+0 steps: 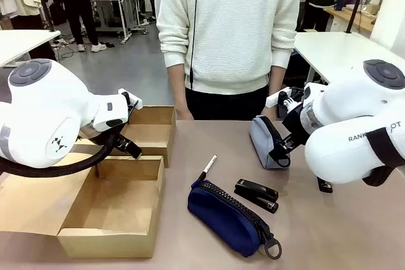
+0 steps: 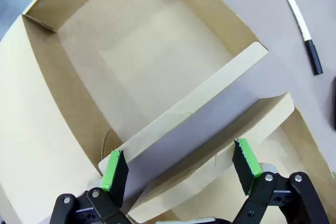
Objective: Place items inside the box.
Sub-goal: Pick up a Pencil pouch or Stapler and place it inside the Mailer Box closest to the robot.
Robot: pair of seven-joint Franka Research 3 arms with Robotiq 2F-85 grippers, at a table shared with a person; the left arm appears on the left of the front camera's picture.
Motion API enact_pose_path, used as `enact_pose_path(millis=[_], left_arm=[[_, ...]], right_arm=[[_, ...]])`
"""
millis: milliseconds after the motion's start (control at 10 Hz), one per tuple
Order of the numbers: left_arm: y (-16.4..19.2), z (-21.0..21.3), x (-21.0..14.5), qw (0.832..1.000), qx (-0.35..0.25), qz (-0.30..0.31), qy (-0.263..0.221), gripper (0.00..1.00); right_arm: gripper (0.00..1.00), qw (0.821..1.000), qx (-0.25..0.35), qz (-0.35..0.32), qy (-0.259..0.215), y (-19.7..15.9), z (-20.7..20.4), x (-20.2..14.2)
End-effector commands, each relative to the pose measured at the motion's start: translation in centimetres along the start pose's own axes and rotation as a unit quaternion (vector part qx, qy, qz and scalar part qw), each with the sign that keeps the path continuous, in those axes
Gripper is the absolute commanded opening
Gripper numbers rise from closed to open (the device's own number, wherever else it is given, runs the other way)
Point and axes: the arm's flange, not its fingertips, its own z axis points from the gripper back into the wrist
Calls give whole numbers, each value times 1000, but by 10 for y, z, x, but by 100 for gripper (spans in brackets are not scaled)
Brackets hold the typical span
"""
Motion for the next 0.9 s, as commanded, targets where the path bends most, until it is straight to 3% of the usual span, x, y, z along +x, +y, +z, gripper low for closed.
enact_pose_path(millis=[0, 800], left_arm=[[0, 0, 0, 1000, 0, 0, 0, 100], [0, 0, 0, 1000, 0, 0, 0, 100]], right_arm=[[100, 1000, 0, 0, 0, 0, 0, 0], [100, 1000, 0, 0, 0, 0, 0, 0]])
